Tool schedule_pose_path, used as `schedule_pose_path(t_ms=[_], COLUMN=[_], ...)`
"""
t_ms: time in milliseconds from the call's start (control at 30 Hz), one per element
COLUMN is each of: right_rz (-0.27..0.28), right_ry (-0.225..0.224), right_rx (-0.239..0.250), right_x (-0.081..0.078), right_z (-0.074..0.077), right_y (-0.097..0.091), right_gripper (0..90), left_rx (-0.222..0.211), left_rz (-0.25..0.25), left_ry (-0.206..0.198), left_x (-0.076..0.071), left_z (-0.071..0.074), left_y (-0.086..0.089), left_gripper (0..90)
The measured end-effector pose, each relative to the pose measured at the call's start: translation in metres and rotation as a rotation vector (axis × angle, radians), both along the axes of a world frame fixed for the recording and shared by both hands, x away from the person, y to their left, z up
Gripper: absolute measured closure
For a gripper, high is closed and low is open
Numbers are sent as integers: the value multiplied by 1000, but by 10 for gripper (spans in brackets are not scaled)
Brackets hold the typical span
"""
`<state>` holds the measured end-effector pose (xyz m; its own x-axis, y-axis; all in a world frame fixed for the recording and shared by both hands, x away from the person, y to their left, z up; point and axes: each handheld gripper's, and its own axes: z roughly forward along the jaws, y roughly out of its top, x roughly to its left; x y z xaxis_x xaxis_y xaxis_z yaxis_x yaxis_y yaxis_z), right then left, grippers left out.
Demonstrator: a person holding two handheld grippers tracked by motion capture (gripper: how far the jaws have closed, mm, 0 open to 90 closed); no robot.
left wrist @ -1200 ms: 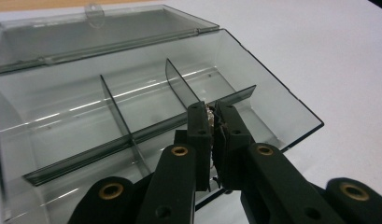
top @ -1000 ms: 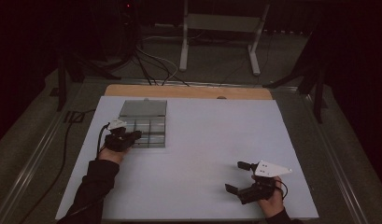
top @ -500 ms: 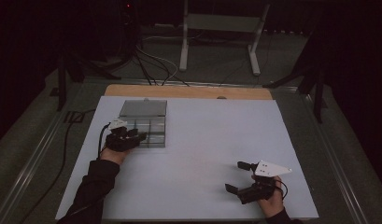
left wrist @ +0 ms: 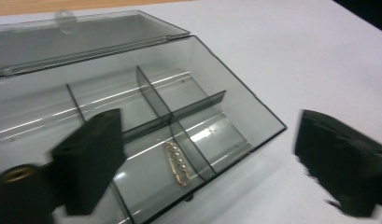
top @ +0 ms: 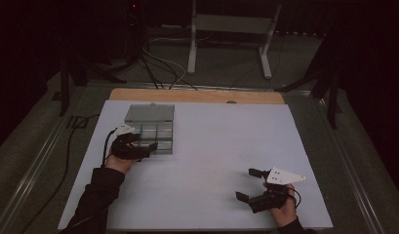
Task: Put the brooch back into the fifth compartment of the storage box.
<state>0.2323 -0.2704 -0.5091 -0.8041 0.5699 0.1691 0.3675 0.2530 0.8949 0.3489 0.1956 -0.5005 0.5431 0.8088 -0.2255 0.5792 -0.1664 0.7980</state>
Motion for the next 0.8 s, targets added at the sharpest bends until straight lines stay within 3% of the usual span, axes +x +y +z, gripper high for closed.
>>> schedule_pose_path(t_ms=[167,433,667,800], right_rz=[1,1,-2,-2], right_ry=[-3,-4,1,-2], right_rx=[1,5,8,4], right_x=[0,-1,0,0], right_z=[1,1,1,1], right_y=[0,-1,-1,-1], right_gripper=[0,0,0,0], left_rx=[15,12,-9,0], left_rz=[-34,-54,-97,-125], left_ry=[-30,-102,-124,-122], left_x=[-7,-17,-28,-37], left_z=[6,14,14,12], left_y=[-3,-4,0,0], left_gripper=[12,11,11,11])
